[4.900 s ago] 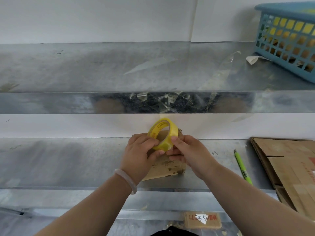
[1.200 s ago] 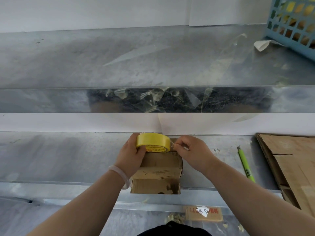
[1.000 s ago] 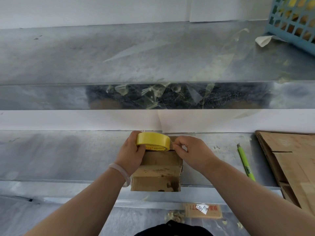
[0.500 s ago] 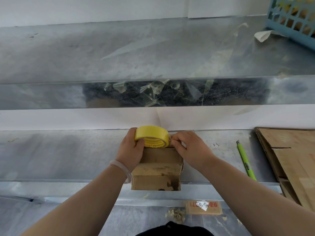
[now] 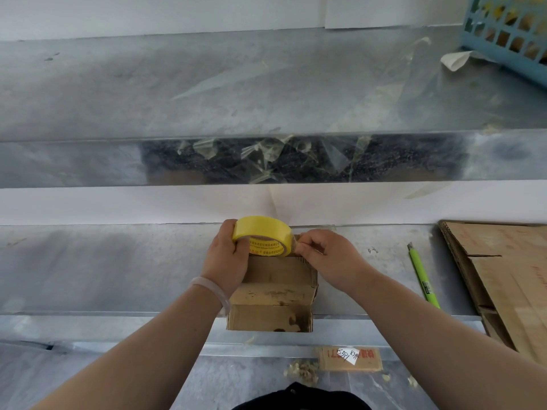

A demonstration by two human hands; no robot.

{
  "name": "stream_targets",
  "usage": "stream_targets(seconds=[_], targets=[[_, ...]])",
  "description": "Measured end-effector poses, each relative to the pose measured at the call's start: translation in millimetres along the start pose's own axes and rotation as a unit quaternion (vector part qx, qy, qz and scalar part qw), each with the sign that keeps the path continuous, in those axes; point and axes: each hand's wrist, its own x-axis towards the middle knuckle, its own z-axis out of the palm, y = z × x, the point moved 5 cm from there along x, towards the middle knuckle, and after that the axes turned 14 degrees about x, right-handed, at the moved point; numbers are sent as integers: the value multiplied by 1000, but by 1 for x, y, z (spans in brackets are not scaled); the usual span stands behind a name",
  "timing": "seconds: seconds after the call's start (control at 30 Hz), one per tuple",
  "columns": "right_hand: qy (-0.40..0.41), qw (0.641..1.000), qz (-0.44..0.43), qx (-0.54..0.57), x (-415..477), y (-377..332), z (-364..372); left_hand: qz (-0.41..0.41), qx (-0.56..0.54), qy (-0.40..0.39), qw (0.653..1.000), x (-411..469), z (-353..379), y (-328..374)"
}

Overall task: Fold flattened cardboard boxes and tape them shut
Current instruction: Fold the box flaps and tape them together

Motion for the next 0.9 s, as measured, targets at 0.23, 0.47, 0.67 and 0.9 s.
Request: stream_targets(seconds=[0.23,0.47,0.67,0.9], targets=[[-30,999,-8,-42,-3,0,1,-5,-4,-3,1000,0,2,-2],[-15,999,-30,-42,-5,-5,-1,-19,-5,0,1000,-1,2,-1],[-19,999,8,-32,-4,0,0,-14,-10,1,1000,-4,1,-2],[-25,999,11,-40,-1,0,4,-9,-12,10,1000,-6,1,-4]])
